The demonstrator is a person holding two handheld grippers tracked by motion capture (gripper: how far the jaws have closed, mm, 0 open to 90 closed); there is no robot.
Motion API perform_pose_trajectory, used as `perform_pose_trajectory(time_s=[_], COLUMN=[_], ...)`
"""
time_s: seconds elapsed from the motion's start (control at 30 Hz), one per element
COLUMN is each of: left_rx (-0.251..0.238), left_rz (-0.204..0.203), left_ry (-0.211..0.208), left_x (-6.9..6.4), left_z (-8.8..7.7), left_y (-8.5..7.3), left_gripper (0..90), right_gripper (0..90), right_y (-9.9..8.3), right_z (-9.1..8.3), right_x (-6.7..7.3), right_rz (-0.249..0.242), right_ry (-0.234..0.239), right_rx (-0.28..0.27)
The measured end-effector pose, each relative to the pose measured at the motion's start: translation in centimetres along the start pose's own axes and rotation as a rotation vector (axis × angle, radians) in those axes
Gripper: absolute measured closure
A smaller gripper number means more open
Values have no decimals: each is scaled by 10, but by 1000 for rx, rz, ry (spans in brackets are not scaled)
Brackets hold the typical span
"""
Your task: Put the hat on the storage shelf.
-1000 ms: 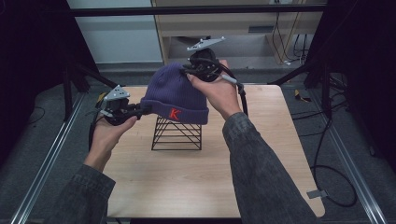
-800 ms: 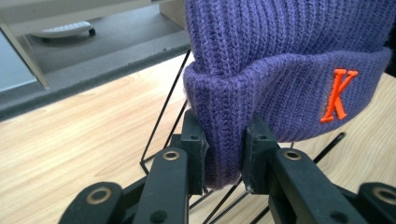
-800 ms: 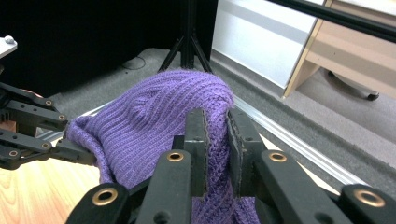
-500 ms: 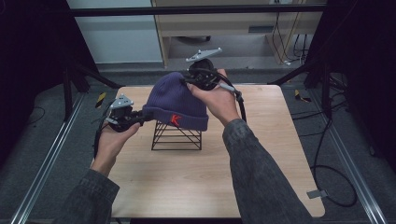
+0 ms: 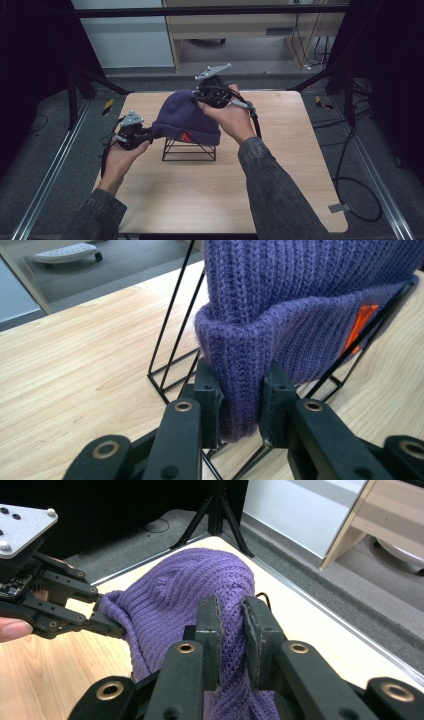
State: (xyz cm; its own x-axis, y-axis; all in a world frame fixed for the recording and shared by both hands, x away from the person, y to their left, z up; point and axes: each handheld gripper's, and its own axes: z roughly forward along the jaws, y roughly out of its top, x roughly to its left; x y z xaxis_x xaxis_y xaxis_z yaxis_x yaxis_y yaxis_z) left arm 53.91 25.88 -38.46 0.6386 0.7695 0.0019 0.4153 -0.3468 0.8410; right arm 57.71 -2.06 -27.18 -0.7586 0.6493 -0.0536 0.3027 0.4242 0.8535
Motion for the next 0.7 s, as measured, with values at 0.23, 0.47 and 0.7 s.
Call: perform_pose_trajectory(time_s=[0.23, 0.47, 0.7], left_rx=[-2, 11, 18], left_rz=[-13, -26, -34], left_ry=[2, 5, 7], left_x=[1, 4, 7], left_z=[0, 2, 3], left_y=[-7, -18, -24], left_gripper=[733, 733, 731], right_gripper=[785, 783, 784], right_y=[0, -5, -8], right_z=[-2, 2, 8], right_x=[12, 18, 21], right_rz=[-29, -41, -40], right_ry=[16, 32, 44], right_rx=[18, 50, 59])
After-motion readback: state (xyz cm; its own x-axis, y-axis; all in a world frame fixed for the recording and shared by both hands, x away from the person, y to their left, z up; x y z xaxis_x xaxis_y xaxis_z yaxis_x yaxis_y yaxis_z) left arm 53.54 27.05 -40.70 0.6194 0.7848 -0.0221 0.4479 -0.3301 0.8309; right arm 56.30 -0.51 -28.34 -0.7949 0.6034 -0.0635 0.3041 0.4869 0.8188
